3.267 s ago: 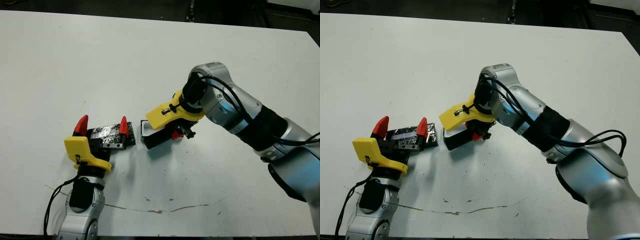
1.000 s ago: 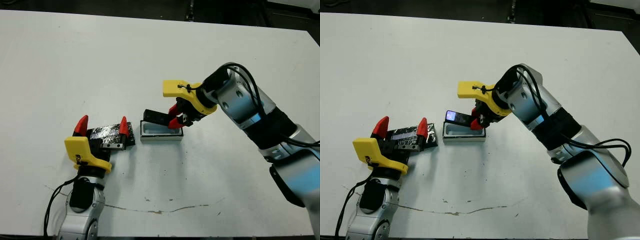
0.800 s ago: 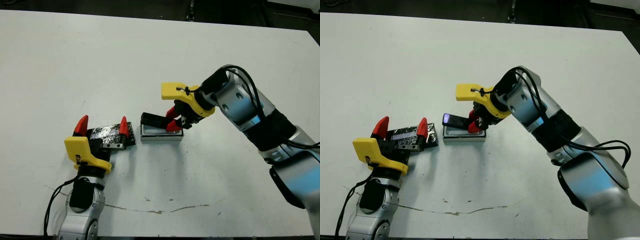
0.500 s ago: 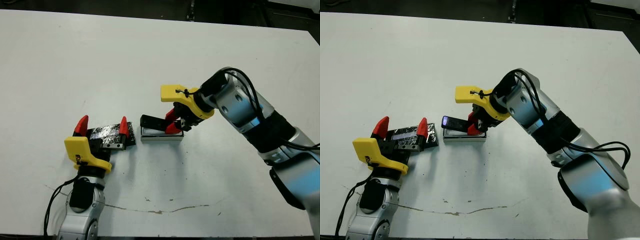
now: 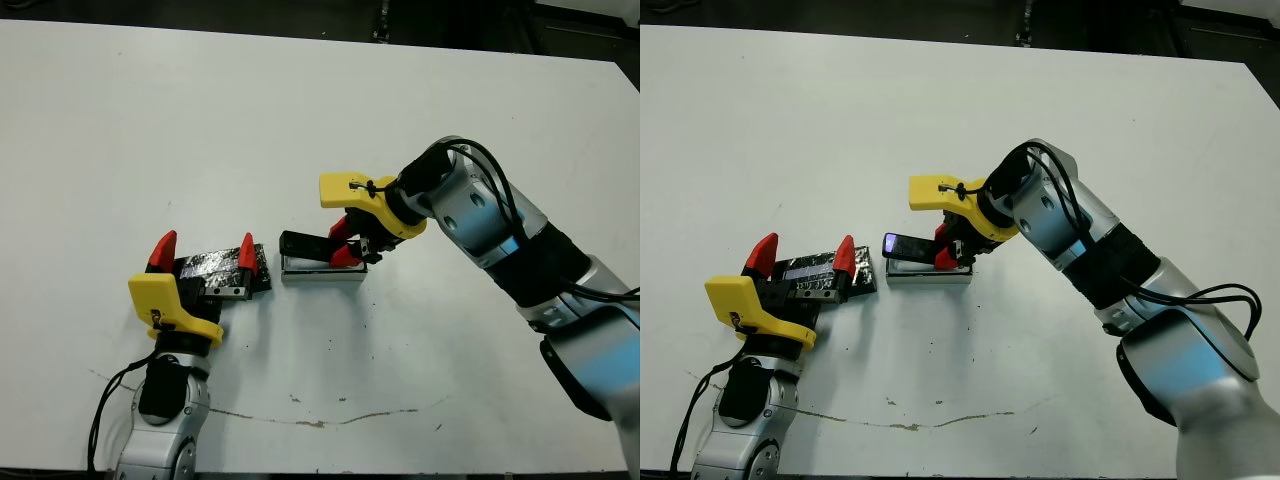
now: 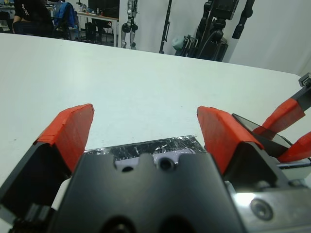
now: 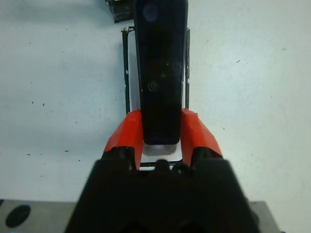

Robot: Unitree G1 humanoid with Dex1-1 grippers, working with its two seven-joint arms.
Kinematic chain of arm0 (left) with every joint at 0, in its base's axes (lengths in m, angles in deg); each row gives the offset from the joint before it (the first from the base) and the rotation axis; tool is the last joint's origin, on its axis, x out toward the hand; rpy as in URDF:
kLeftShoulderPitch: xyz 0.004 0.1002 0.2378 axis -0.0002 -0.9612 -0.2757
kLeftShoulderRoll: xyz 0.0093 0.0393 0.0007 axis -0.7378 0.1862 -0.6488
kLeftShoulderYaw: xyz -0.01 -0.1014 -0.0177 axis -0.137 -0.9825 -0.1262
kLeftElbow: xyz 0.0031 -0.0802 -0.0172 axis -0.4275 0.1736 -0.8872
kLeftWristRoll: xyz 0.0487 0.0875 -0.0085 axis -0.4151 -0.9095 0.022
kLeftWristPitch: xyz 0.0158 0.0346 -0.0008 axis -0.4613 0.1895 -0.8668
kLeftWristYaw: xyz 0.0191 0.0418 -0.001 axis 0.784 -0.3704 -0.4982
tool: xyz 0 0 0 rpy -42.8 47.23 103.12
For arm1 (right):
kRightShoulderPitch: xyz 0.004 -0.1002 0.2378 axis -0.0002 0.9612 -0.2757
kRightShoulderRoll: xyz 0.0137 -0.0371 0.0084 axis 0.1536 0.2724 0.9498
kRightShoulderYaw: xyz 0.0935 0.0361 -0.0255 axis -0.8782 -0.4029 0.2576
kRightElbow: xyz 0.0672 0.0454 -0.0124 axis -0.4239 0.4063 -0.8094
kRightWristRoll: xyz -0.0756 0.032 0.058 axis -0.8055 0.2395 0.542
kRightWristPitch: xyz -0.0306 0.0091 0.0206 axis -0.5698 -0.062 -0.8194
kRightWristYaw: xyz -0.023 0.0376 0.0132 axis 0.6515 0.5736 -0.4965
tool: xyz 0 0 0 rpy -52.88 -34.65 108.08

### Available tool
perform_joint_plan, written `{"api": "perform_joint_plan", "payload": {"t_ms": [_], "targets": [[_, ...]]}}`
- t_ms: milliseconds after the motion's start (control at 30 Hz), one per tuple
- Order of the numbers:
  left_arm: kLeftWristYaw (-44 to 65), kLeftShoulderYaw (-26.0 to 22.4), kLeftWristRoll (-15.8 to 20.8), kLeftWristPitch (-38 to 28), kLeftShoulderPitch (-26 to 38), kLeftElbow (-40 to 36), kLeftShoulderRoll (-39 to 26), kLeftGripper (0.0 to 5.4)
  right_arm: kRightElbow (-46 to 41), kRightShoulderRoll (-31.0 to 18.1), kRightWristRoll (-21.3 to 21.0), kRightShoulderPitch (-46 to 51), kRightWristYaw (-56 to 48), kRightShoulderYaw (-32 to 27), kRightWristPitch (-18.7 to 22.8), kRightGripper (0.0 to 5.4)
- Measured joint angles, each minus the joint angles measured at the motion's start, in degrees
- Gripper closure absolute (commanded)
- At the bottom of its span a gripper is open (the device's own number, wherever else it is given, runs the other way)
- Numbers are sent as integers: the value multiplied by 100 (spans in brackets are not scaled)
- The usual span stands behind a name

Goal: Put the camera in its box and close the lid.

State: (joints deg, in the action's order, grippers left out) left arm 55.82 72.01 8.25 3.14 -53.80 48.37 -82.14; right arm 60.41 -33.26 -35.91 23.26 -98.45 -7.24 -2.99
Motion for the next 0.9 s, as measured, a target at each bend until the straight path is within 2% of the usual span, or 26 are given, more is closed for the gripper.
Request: {"api": "perform_joint_plan", "payload": {"t_ms": [333,900], "targets": [[-5,3,-54,1,-2,0,2,0,235,-29,-13,-41,-147,38,-471,374],[-7,-2,-50,3,-2,0,5,0,-25,-227,-63,27,-195,57,-190,374]]}}
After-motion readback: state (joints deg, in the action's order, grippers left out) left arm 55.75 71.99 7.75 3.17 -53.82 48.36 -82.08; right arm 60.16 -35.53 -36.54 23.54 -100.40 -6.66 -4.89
